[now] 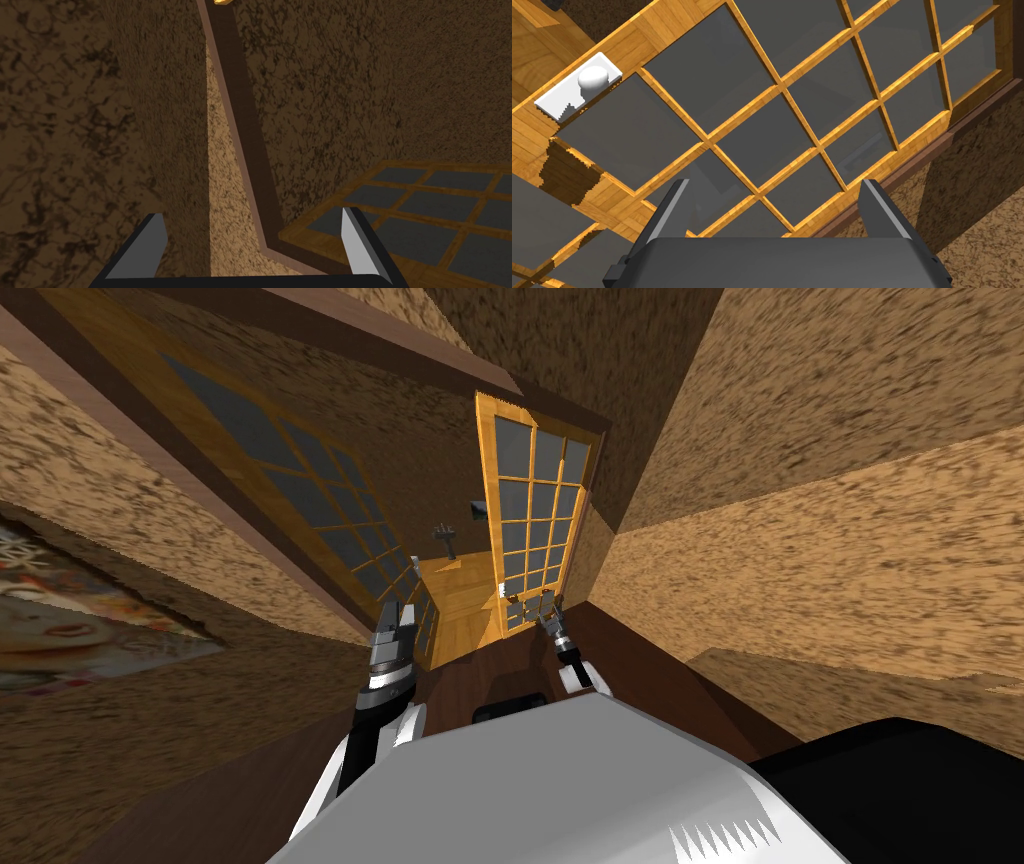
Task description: Push the door open
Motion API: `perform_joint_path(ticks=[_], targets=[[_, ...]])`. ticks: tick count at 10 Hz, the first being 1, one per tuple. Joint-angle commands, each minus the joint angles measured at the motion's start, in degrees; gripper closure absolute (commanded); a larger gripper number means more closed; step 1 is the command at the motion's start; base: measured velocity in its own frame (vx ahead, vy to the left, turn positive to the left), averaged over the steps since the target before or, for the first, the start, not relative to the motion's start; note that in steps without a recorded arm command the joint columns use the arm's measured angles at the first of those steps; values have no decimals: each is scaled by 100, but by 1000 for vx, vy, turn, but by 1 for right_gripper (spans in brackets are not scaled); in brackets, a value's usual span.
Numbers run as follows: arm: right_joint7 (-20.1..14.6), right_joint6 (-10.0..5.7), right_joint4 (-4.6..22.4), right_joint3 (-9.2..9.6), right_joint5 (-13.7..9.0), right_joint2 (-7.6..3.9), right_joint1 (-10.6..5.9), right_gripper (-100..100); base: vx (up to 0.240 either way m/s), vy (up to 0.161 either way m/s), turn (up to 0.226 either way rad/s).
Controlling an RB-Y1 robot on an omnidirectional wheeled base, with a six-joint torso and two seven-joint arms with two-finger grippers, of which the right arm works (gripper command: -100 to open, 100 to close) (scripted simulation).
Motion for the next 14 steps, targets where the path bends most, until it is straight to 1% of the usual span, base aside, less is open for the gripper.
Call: perform_joint_path(ticks=[1, 4, 5, 8, 9, 14], targets=[[-177, -56, 118, -2, 13, -3, -25, -100, 75, 13, 7], [-709, -174, 587, -5, 81, 16, -211, -100, 78, 14, 15], [-751, -174, 617, -5, 81, 16, -211, -100, 69, 9, 7], [-1281, -290, 1104, -8, 148, 50, -393, -100, 75, 11, 14], [-1312, -290, 1104, -8, 148, 50, -393, -100, 68, 12, 8], [-2177, -474, 1880, -12, 255, 132, -682, -100, 88, 16, 16]])
